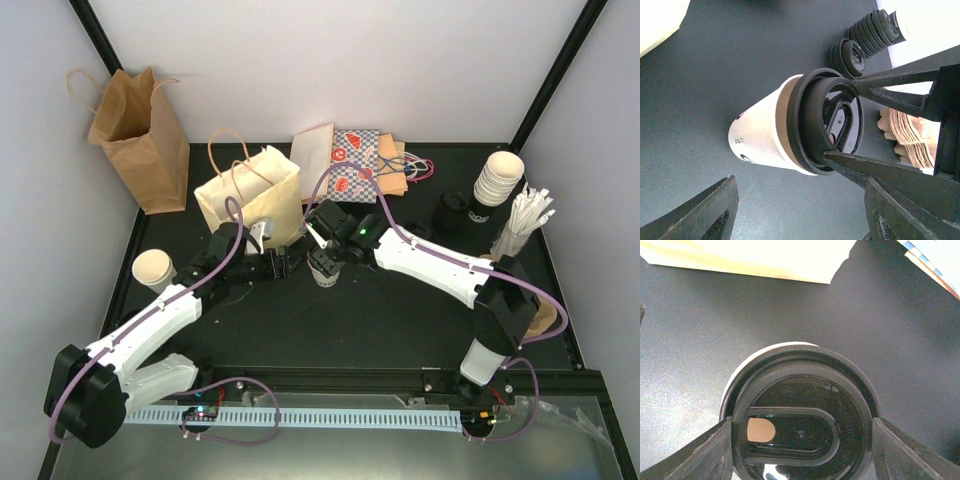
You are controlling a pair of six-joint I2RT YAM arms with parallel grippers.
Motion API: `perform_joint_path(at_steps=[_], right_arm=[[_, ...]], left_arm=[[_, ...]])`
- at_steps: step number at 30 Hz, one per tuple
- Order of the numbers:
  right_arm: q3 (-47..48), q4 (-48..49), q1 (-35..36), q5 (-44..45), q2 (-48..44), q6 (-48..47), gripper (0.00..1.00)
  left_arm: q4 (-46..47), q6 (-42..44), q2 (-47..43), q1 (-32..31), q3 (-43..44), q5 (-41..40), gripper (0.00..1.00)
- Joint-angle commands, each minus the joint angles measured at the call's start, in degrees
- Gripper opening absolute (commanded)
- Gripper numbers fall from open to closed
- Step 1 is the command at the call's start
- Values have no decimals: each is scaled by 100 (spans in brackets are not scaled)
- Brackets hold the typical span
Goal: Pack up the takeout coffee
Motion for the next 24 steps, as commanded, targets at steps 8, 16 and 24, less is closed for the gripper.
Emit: perform_joint_path(at_steps=[8,16,24], right_arm=[[120,128,34,-78,282,-83,69],[154,27,25,-133,404,-85,69],[204,-268,-2,-385,557,-16,69]], left_arm=[[350,76,220,59,56,202,70],[448,89,333,66,46,224,69],[462,119,333,62,7,231,69]])
